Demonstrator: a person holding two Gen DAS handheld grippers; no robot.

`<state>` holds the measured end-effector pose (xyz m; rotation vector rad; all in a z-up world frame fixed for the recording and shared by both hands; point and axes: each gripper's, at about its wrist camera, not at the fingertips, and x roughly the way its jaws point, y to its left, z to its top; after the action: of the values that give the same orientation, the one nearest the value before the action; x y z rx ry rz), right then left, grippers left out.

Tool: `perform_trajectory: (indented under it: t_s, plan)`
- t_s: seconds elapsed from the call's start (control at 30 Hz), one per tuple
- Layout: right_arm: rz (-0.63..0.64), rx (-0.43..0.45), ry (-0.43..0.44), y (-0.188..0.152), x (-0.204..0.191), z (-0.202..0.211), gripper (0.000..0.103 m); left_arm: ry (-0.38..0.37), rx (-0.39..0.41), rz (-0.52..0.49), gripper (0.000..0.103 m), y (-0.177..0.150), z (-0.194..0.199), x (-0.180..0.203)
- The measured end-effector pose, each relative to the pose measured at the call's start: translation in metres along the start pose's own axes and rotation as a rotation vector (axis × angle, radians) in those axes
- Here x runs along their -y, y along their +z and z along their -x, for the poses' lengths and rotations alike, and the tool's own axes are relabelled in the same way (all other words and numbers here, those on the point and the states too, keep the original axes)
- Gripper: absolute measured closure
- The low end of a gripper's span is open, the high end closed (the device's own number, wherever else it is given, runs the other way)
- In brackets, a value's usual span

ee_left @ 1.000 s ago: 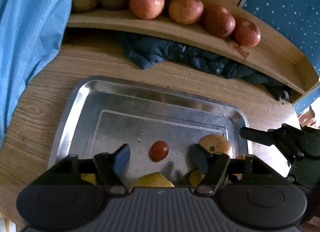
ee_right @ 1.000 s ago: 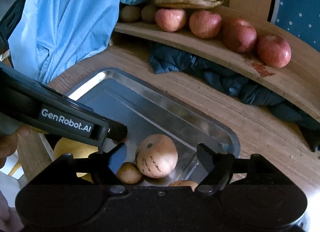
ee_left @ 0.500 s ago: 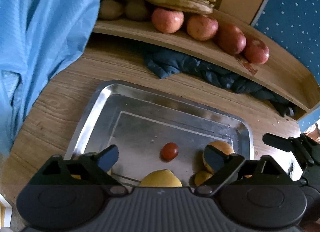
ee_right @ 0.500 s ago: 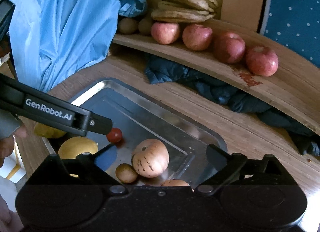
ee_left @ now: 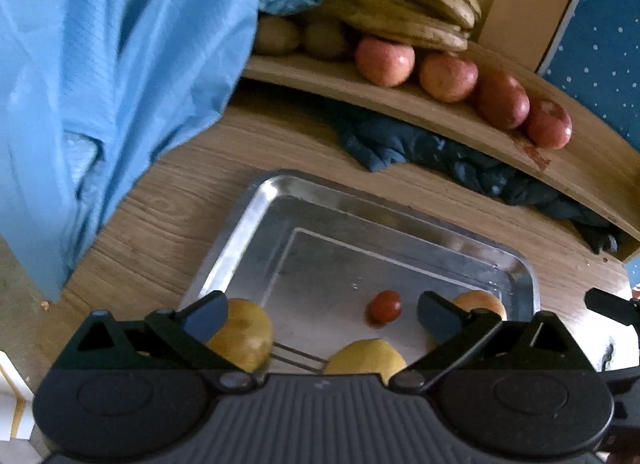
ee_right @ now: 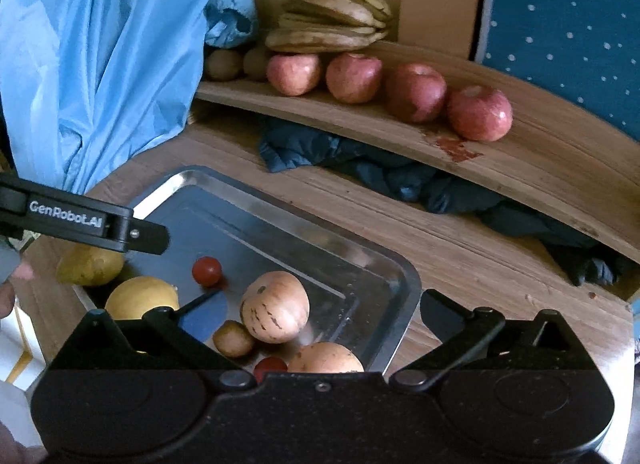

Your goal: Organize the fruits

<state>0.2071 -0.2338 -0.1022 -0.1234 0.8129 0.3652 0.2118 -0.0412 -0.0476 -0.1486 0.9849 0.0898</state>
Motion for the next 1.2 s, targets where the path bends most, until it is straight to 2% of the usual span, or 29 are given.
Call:
perform_trajectory:
  t_s: [0.2,0.6,0.93,1.2]
  plan:
    - [-0.033,0.026,-0.028,-0.001,-0.004,0.010,0.001,0.033,0.060,-0.056,0.000,-0.005,0.015,-0.009]
    - [-0.132,0.091,-0.128,-0.014,-0.030,0.048,0.001,-0.022,0.118,-0.095,0.000,-0.024,0.045,-0.039]
    - [-0.191,0.162,-0.214,-0.038,-0.077,0.099,0.001,-0.064,0.191,-0.097,0.000,-0.051,0.091,-0.077]
    - [-0.220,0.193,-0.248,-0.064,-0.124,0.130,0.001,-0.078,0.208,-0.122,0.000,-0.083,0.113,-0.101]
